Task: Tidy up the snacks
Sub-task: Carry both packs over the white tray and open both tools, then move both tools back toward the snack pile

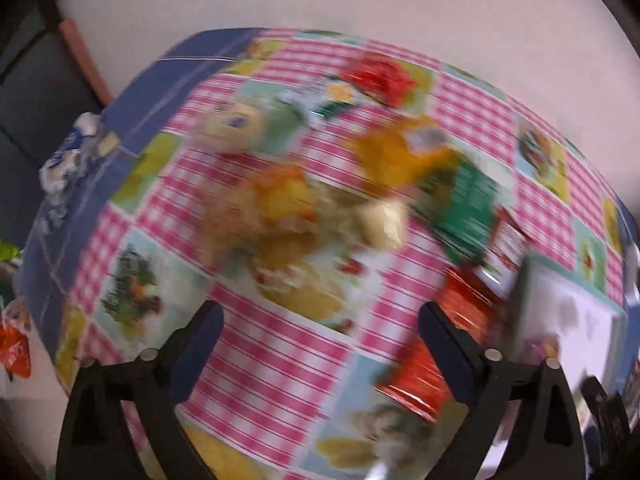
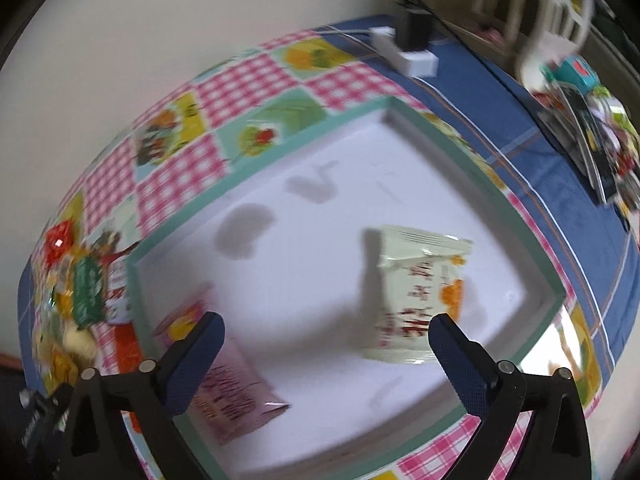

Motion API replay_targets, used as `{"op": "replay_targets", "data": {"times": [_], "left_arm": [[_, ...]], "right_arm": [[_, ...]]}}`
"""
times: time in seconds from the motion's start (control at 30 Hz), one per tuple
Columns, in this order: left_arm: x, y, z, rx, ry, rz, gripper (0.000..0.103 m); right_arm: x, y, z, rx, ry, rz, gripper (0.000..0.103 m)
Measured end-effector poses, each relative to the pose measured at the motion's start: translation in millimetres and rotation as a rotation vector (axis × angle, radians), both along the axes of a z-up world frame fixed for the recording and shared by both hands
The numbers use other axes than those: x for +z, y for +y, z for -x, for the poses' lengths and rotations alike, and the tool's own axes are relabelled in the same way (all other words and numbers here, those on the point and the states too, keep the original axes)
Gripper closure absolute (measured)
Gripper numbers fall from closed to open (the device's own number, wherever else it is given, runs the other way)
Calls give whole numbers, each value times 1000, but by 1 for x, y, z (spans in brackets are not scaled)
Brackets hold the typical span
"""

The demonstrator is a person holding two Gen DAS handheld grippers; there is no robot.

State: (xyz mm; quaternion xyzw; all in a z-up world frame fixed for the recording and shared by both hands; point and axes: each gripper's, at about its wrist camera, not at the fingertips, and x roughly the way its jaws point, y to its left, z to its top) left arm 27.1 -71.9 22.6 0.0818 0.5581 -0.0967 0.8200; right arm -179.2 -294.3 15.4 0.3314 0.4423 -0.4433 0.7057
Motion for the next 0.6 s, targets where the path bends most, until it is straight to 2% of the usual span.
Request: {"op": "replay_targets", "data": {"times": [0.23,0.47,0.6], "left_arm": [[3,47,-32,132,-45,-18,0],[4,71,-46,182,-31,25,0],[6,81,-49,207,-29,38,0]], "right_arm": [[8,26,-31,131,-47,8,0],[13,63,-62,270,-125,-15,0],[10,87,-85,361,-128,-30,0]]}}
